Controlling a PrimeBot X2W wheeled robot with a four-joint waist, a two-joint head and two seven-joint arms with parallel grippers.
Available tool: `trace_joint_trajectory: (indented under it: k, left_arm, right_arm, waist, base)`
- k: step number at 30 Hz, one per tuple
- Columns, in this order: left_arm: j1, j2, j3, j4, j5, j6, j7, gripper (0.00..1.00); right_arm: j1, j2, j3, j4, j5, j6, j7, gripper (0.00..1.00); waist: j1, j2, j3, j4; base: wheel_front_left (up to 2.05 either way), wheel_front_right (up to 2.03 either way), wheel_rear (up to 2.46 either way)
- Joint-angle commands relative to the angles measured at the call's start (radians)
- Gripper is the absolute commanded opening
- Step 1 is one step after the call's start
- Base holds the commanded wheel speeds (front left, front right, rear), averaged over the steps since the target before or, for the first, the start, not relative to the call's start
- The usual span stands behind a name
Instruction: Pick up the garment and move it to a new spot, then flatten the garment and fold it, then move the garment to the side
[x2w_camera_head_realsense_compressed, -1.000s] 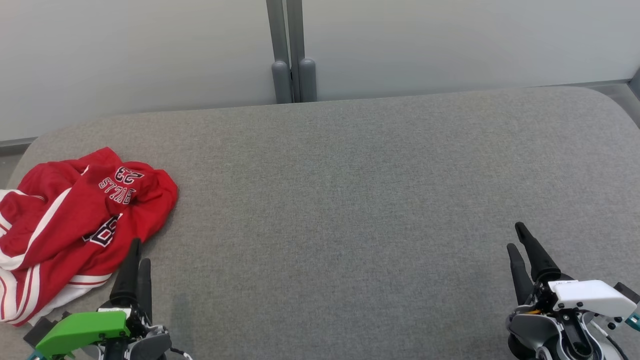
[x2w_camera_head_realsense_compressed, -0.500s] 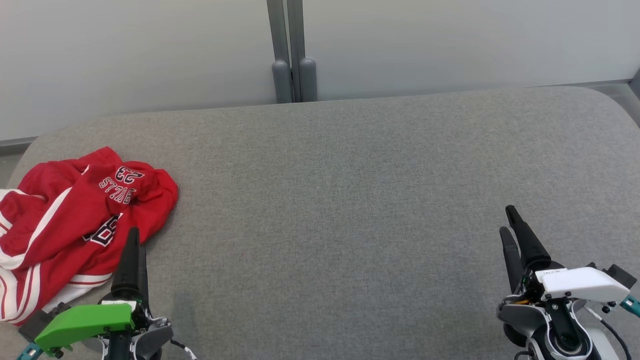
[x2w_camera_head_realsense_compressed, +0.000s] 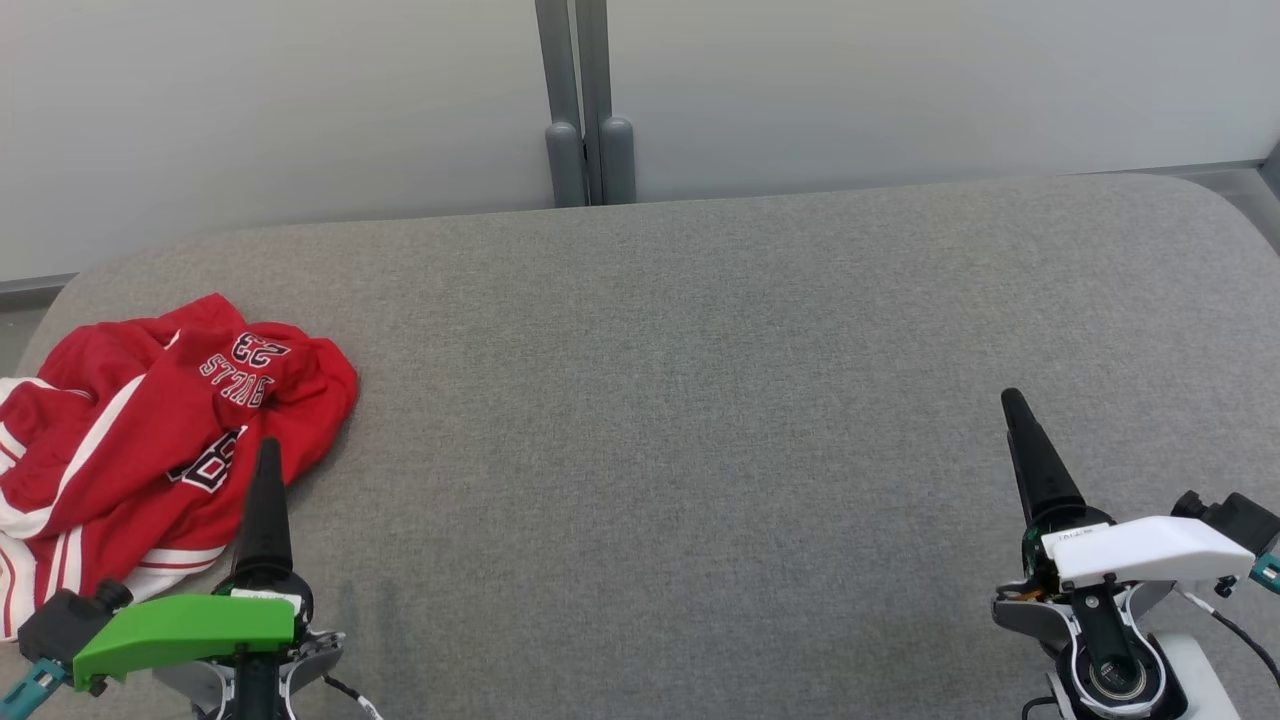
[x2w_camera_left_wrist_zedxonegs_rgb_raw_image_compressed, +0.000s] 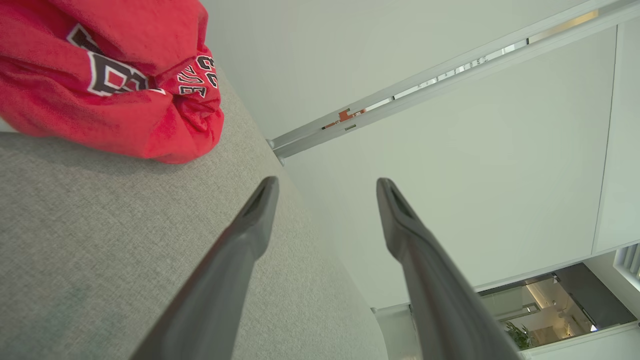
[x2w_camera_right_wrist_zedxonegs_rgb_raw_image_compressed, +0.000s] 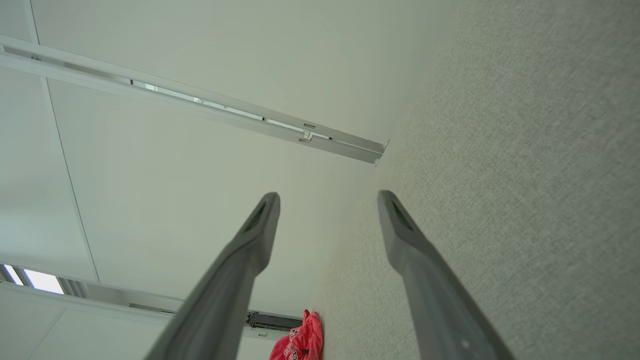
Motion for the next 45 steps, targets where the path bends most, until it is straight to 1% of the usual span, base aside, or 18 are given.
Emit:
trace_joint_trajectory:
  k: [1,10,15,20,22,27,34,45]
  left_arm:
    - [-0.028,0.006,0.001,-0.026,0.054,-0.003,-0.012,1.00]
    - [-0.026,0.007,-0.028,-0.031,0.276,0.014,-0.043,1.00]
    - [-0.028,0.007,-0.040,-0.033,0.402,0.036,-0.060,1.00]
    - [-0.028,0.008,-0.056,-0.035,0.499,0.049,-0.075,1.00]
    - [-0.028,0.008,-0.063,-0.036,0.536,0.054,-0.081,1.00]
    - [-0.026,0.008,-0.077,-0.032,0.607,0.056,-0.096,1.00]
    - [-0.029,0.009,-0.089,-0.041,0.696,0.064,-0.115,1.00]
    - [-0.027,0.009,-0.108,-0.039,0.804,0.062,-0.143,1.00]
  right_arm:
    - [-0.031,-0.004,0.005,-0.023,-0.043,0.000,-0.012,1.00]
    - [-0.039,-0.010,0.029,-0.029,-0.206,0.000,-0.044,1.00]
    - [-0.042,-0.012,0.040,-0.028,-0.294,0.000,-0.060,1.00]
    - [-0.044,-0.013,0.049,-0.025,-0.386,0.000,-0.076,1.00]
    - [-0.043,-0.017,0.050,-0.024,-0.442,0.000,-0.082,1.00]
    - [-0.042,-0.012,0.051,-0.029,-0.546,0.000,-0.097,1.00]
    - [-0.045,-0.008,0.063,-0.027,-0.660,0.000,-0.115,1.00]
    - [-0.049,-0.006,0.080,-0.017,-0.775,0.000,-0.144,1.00]
  waist:
    - [0.0000,-0.0001,0.000,0.000]
    - [0.0000,-0.0001,0.000,0.000]
    - [0.0000,-0.0001,0.001,0.001]
    - [0.0000,-0.0001,0.002,0.002]
    - [0.0000,-0.0001,0.002,0.003]
    - [0.0000,-0.0001,0.002,0.005]
    - [0.0000,-0.0001,0.004,0.006]
    - [0.0000,-0.0001,0.007,0.009]
  base:
    - [0.00,0.00,0.00]
    - [0.00,0.00,0.00]
    - [0.00,0.00,0.00]
    - [0.00,0.00,0.00]
    - [0.00,0.00,0.00]
    - [0.00,0.00,0.00]
    - [0.00,0.00,0.00]
    - [0.00,0.00,0.00]
